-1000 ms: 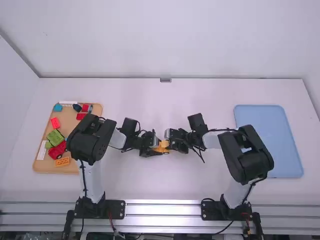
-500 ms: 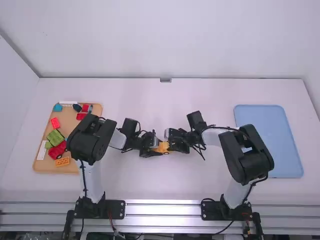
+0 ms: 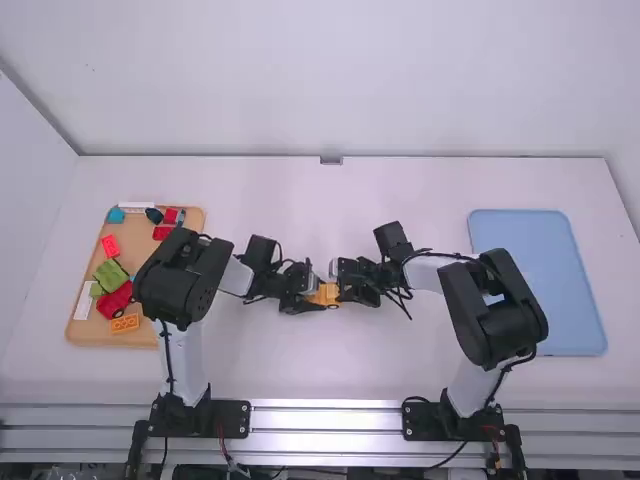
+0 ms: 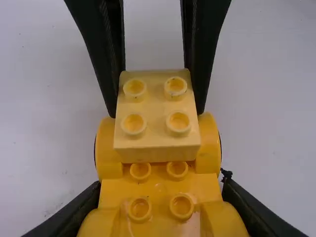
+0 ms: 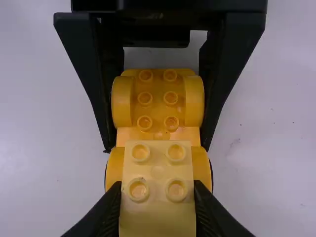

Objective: Assemble lego blocks to make yellow taxi

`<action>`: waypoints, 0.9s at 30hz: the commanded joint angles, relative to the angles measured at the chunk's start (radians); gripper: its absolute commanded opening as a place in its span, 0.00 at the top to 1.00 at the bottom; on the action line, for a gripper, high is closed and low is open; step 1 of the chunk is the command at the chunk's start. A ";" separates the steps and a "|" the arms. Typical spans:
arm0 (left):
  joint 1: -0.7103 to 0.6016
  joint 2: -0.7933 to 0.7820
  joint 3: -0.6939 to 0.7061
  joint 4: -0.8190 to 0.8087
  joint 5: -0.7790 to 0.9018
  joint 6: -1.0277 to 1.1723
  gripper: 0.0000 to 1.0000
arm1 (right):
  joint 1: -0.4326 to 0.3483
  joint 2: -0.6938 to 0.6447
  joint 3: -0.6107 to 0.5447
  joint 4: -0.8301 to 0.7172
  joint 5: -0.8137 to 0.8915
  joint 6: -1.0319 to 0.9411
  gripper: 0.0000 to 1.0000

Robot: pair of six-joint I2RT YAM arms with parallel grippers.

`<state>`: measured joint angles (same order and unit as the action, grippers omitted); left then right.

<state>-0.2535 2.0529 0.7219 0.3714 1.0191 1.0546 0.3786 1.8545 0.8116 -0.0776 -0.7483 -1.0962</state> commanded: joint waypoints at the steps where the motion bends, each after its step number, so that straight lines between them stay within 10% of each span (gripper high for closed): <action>1: -0.002 0.021 -0.014 -0.021 -0.093 -0.018 0.63 | 0.002 -0.002 0.006 -0.005 0.003 -0.004 0.73; 12: -0.002 0.021 -0.024 -0.015 -0.097 -0.010 0.63 | 0.001 -0.002 0.006 0.010 -0.016 0.006 0.27; 25: 0.000 0.021 -0.024 -0.012 -0.097 -0.011 0.62 | -0.129 -0.010 0.007 -0.093 -0.221 -0.137 0.29; 27: -0.005 0.021 -0.024 -0.012 -0.096 -0.010 0.62 | -0.156 -0.009 0.006 -0.115 -0.193 -0.141 0.42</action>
<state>-0.2535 2.0533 0.7216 0.3794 1.0119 1.0557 0.2436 1.8545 0.8116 -0.1806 -0.9142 -1.1992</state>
